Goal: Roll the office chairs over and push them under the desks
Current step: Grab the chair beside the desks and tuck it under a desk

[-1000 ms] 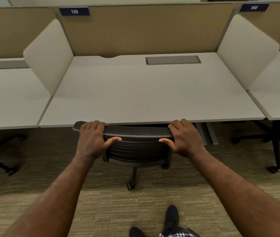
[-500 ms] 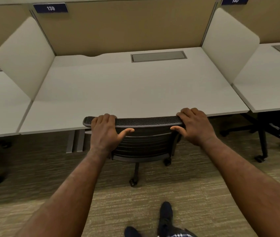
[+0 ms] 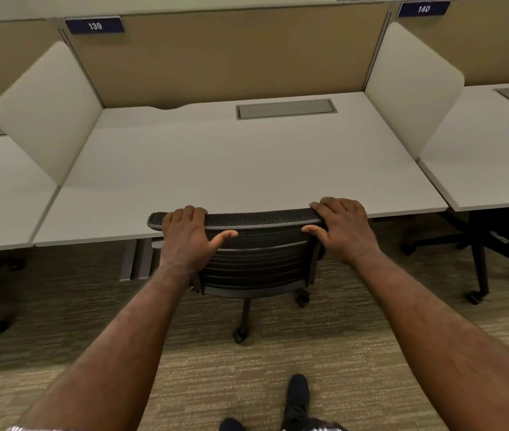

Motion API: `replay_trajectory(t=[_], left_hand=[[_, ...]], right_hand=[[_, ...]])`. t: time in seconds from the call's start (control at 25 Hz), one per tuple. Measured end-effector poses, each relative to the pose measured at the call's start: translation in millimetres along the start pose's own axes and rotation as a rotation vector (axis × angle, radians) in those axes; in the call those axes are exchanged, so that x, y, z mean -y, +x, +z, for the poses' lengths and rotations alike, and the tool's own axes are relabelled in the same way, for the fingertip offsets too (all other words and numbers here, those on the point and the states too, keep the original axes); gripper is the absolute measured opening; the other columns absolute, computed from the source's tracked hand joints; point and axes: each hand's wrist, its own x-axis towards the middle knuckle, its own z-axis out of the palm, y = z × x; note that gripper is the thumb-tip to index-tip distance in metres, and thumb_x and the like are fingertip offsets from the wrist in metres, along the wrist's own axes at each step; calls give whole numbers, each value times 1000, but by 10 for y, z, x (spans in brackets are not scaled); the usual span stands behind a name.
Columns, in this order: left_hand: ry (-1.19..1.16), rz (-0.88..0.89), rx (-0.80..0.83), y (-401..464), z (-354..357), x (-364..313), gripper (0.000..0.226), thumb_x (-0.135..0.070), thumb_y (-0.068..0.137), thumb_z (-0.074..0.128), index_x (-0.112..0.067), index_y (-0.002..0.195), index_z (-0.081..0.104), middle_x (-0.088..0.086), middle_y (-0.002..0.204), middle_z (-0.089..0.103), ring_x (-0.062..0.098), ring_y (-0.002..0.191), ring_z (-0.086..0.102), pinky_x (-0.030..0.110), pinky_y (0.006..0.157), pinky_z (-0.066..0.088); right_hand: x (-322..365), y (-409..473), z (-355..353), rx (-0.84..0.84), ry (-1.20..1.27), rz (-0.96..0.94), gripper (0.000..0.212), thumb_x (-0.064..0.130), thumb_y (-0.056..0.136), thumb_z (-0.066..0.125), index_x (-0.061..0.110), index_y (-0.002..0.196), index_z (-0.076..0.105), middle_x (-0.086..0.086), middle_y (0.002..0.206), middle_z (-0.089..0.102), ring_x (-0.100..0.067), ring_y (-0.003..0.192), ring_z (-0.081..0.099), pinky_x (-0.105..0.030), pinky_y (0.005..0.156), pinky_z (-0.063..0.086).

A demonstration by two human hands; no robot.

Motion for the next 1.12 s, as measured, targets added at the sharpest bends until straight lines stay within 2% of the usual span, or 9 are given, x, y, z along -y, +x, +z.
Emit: replay_trajectory(t=[0.28, 0.48, 0.6, 0.84, 1.12], left_hand=[[37, 9, 70, -135, -12, -5, 97, -89, 75, 13, -16, 126, 51, 9, 122, 54, 28, 117, 44, 47, 104, 29], [14, 52, 98, -250, -70, 41, 95, -82, 80, 19, -13, 141, 40, 10, 141, 46, 27, 133, 35, 47, 116, 18], [-7, 96, 64, -356, -149, 184, 93, -81, 81, 26, -14, 145, 35, 9, 146, 41, 25, 136, 32, 45, 117, 16], [33, 29, -10, -667, -418, 770, 88, -77, 85, 38, -15, 147, 31, 9, 151, 36, 25, 141, 27, 45, 118, 15], [108, -181, -42, -1241, -670, 1564, 89, -75, 86, 39, -14, 150, 29, 9, 154, 34, 24, 142, 25, 47, 117, 17]], right_hand=[[12, -116, 50, -8, -14, -2, 88, 75, 85, 10, 18, 144, 41, -6, 144, 47, -27, 133, 37, -45, 115, 20], [117, -232, 20, -17, -6, 31, 94, 81, 82, 10, 17, 147, 35, -6, 149, 41, -24, 140, 30, -49, 120, 11], [328, -280, -2, -51, -6, -8, 100, 85, 79, 14, 15, 149, 30, -7, 153, 35, -24, 144, 24, -53, 120, 5], [1122, -104, -57, -101, -51, -195, 98, 83, 82, 16, 17, 155, 18, -5, 161, 24, -24, 149, 16, -57, 119, 2], [2187, 134, 42, -163, -63, -557, 83, 69, 91, 38, 12, 151, 28, -10, 154, 37, -28, 143, 31, -58, 118, 12]])
